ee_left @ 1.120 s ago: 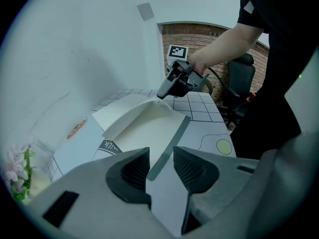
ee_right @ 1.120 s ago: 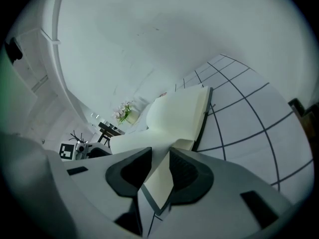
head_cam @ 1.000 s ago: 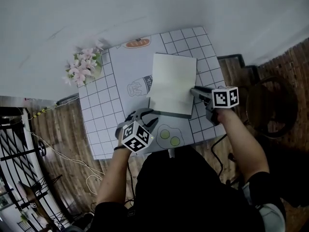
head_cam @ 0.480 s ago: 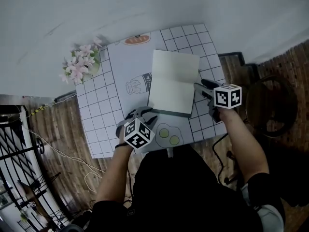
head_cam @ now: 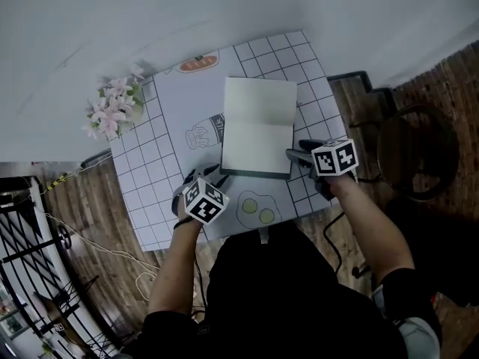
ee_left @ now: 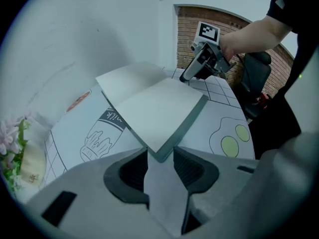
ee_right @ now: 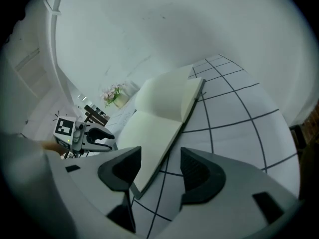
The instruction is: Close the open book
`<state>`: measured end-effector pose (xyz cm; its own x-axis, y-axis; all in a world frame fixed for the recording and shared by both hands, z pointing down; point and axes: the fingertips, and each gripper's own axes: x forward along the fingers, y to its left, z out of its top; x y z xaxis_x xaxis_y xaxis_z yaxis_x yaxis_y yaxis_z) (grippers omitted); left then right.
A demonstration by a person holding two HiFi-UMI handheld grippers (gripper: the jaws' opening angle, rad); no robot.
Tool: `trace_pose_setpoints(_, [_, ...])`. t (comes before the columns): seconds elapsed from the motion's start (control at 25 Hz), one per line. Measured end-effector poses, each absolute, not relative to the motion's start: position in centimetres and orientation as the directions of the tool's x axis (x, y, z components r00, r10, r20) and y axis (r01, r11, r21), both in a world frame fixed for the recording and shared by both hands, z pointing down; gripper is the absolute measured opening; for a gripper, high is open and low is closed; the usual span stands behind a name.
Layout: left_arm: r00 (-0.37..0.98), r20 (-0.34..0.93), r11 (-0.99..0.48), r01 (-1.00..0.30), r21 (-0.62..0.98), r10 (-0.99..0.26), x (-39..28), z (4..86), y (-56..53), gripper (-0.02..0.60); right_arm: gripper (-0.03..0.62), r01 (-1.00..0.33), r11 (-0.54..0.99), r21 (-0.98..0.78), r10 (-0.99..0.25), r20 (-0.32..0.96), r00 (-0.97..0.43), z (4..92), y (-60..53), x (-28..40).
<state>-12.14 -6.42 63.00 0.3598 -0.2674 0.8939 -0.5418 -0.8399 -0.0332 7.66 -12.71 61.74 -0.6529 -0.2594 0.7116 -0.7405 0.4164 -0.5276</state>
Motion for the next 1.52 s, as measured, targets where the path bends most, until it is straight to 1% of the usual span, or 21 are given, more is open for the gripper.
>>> trace_pose_setpoints(0.16, [0.351,0.901,-0.845,-0.534,-0.032,-0.256,-11.8,63.6,-6.0,0.156,0.241,-0.756,0.456,-0.470,-0.237,0.755,-0.612,62.1,-12.3,6.4])
trace_pose_setpoints(0.32, [0.354,0.897,-0.836,-0.548,-0.029,-0.264,-11.8,63.7,-6.0,0.156,0.241,-0.770,0.414,-0.486,-0.248,0.753,-0.609,62.3,-12.3,6.4])
trace_pose_setpoints(0.52, [0.363,0.890,-0.831,-0.555,-0.031,-0.275,-11.9,63.6,-5.9,0.156,0.241,-0.782,0.443,-0.439,-0.256,0.773,-0.580,62.2,-12.3,5.5])
trace_pose_setpoints(0.6, [0.366,0.889,-0.830,-0.556,-0.029,-0.276,-11.8,63.6,-5.9,0.156,0.241,-0.778,0.421,-0.467,-0.255,0.762,-0.595,62.2,-12.3,5.3])
trace_pose_setpoints(0.76, [0.376,0.884,-0.826,-0.564,-0.019,-0.277,-11.9,63.6,-5.9,0.156,0.241,-0.729,0.332,-0.598,-0.250,0.690,-0.680,61.5,-12.1,4.3])
trace_pose_setpoints(0.96, [0.387,0.876,-0.817,-0.576,-0.013,-0.287,-11.9,63.6,-5.9,0.156,0.241,-0.688,0.267,-0.674,-0.284,0.628,-0.725,60.9,-12.1,3.9])
trace_pose_setpoints(1.04, [0.393,0.872,-0.815,-0.579,-0.011,-0.291,-12.0,63.6,-5.9,0.156,0.239,-0.677,0.266,-0.686,-0.294,0.612,-0.735,60.6,-12.2,3.9])
trace_pose_setpoints(1.16, [0.401,0.867,-0.810,-0.587,-0.006,-0.297,-12.0,63.6,-5.9,0.156,0.229,-0.665,0.272,-0.696,-0.308,0.592,-0.745,60.2,-12.2,3.8])
trace_pose_setpoints(1.32, [0.412,0.859,-0.802,-0.597,0.004,-0.302,-12.1,63.6,-5.9,0.156,0.216,-0.630,0.236,-0.740,-0.333,0.548,-0.768,59.8,-12.4,3.7])
trace_pose_setpoints(1.44, [0.419,0.856,-0.802,-0.598,0.009,-0.303,-12.1,63.6,-5.9,0.156,0.199,-0.622,0.211,-0.754,-0.341,0.539,-0.770,60.0,-12.4,3.8])
trace_pose_setpoints(1.52, [0.423,0.854,-0.798,-0.602,0.016,-0.303,-12.2,63.7,-6.0,0.158,0.138,-0.639,0.206,-0.741,-0.336,0.560,-0.757,60.4,-12.4,4.1])
